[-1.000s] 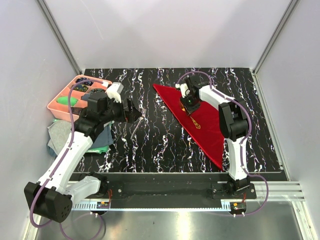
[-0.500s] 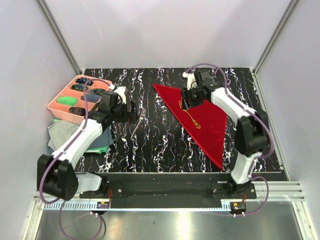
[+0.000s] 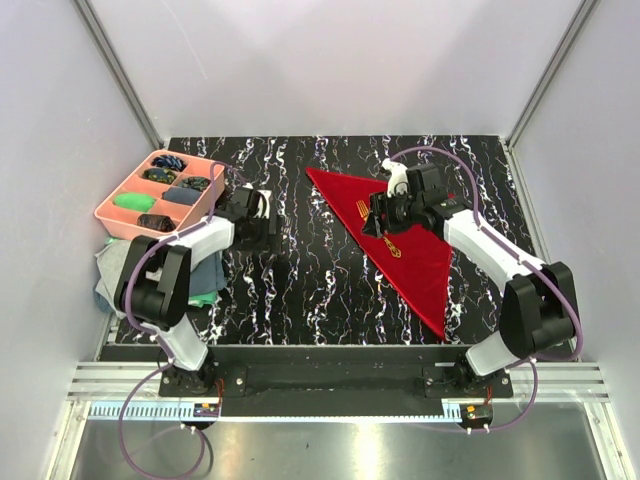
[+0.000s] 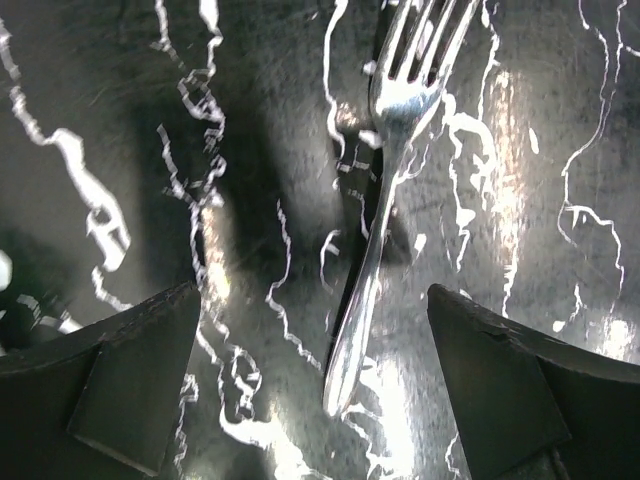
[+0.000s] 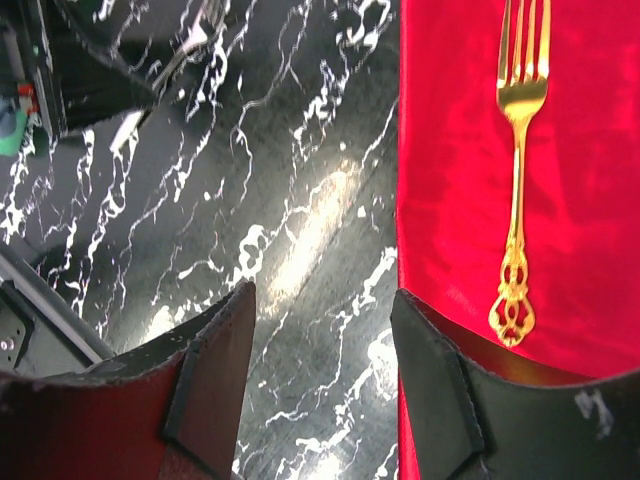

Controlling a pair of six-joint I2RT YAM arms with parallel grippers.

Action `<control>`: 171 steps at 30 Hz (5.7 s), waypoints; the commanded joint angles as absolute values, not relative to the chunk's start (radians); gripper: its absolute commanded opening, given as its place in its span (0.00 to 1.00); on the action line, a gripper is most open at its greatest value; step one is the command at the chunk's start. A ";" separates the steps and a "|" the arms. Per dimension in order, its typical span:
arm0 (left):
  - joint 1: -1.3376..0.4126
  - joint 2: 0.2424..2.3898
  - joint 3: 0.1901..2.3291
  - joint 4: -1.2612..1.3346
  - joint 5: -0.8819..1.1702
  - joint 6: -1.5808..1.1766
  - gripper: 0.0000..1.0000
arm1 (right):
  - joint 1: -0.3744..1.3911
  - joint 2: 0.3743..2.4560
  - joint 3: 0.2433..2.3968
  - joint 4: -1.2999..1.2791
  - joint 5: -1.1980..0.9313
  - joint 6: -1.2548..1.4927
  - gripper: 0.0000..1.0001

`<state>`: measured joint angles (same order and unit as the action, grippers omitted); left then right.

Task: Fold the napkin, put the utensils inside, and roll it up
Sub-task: Fold the napkin

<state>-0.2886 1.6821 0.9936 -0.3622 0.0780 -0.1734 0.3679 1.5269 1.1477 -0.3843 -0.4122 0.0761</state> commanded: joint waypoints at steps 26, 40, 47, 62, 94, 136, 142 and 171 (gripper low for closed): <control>-0.498 1.569 0.721 -0.003 0.325 -0.600 0.99 | 0.374 1.474 1.132 -0.322 -0.460 0.103 0.67; -0.551 1.271 0.745 -0.133 0.226 -0.571 0.99 | 0.440 1.477 1.117 -0.341 -0.384 0.146 0.67; -0.272 0.993 0.830 -0.386 0.151 -0.336 0.99 | 0.633 1.652 1.227 -0.333 -0.220 0.207 0.65; -0.218 0.917 0.867 -0.489 0.028 -0.244 0.99 | 0.848 2.147 1.673 -0.474 0.123 0.141 0.62; -0.210 0.891 0.848 -0.508 -0.005 -0.196 0.99 | 0.908 2.232 1.793 -0.646 0.163 0.005 0.00; -0.210 0.919 0.841 -0.502 0.080 -0.201 0.99 | 0.555 1.902 1.493 -0.483 -0.023 -0.143 0.00; -0.210 0.923 0.838 -0.500 0.077 -0.199 0.99 | 0.557 2.000 1.569 -0.482 -0.104 -0.037 0.16; -0.210 0.950 0.839 -0.502 0.092 -0.201 0.99 | 0.591 2.186 1.660 -0.508 -0.020 -0.018 0.30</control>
